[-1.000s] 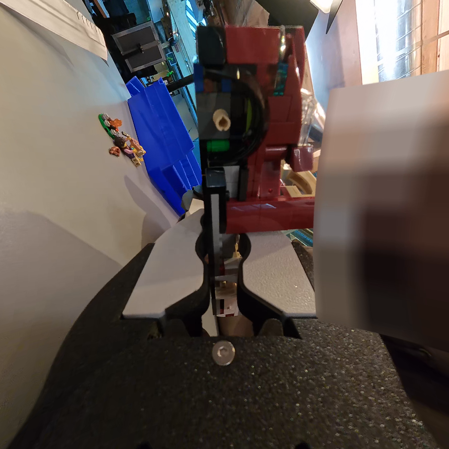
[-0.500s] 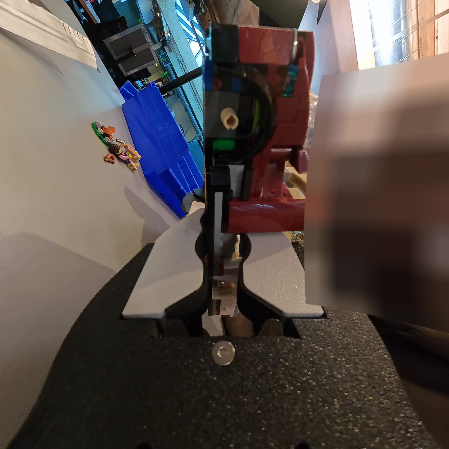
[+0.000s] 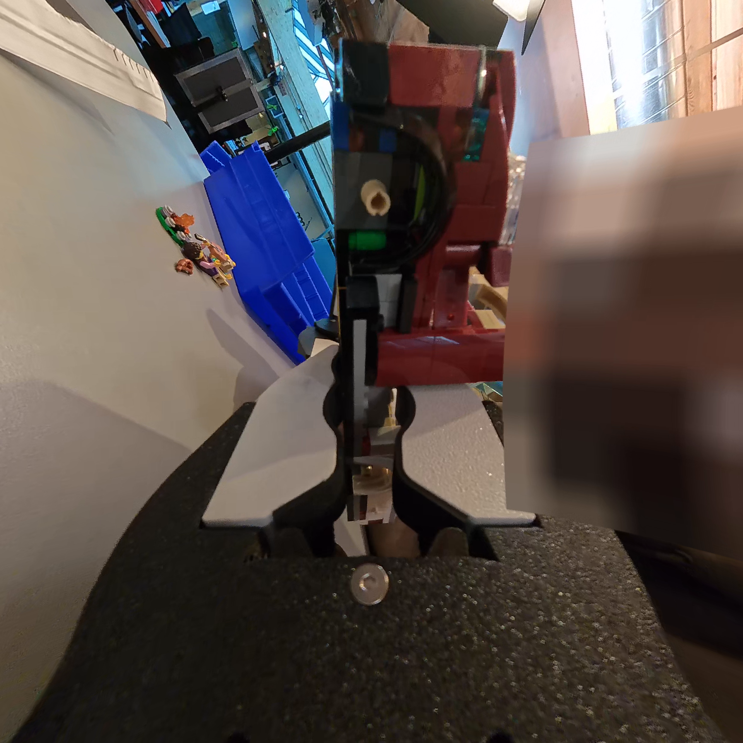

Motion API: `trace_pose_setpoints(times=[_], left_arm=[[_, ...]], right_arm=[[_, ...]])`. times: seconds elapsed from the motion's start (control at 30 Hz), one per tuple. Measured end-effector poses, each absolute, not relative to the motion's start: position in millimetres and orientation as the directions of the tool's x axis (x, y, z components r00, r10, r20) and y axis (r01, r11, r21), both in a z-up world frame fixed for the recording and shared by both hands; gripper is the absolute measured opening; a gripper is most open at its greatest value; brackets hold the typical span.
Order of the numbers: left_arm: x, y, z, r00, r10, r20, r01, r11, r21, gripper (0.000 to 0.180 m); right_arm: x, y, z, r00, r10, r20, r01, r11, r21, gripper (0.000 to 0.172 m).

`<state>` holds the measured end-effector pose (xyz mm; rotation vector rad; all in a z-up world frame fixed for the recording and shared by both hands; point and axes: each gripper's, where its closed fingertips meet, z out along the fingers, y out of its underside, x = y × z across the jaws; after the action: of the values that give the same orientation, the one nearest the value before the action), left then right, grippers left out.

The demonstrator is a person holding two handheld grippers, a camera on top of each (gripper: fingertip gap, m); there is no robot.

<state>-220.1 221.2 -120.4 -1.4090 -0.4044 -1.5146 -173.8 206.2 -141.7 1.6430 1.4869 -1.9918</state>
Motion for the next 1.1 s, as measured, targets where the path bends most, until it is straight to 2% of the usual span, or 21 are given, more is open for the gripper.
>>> trace_pose_setpoints(times=[0.7,0.87,0.97,1.1], left_arm=[[-223,223,-123,0.190,-0.403,0.895,0.819,-0.438,-0.371,0.021],[-225,222,-121,0.177,-0.414,0.893,0.830,-0.425,-0.362,0.021],[-231,223,-121,0.168,-0.408,0.897,0.846,-0.408,-0.344,0.021],[-234,223,-121,0.176,-0.404,0.898,0.849,-0.399,-0.346,0.021]], right_arm=[[-177,209,-147,-0.350,0.419,-0.838,0.655,-0.530,-0.539,0.027],[-176,209,-138,-0.383,0.372,-0.846,0.644,-0.549,-0.533,0.030],[-175,213,-136,-0.394,0.369,-0.842,0.642,-0.544,-0.540,0.040],[-174,215,-136,-0.393,0.373,-0.841,0.649,-0.536,-0.540,0.040]])
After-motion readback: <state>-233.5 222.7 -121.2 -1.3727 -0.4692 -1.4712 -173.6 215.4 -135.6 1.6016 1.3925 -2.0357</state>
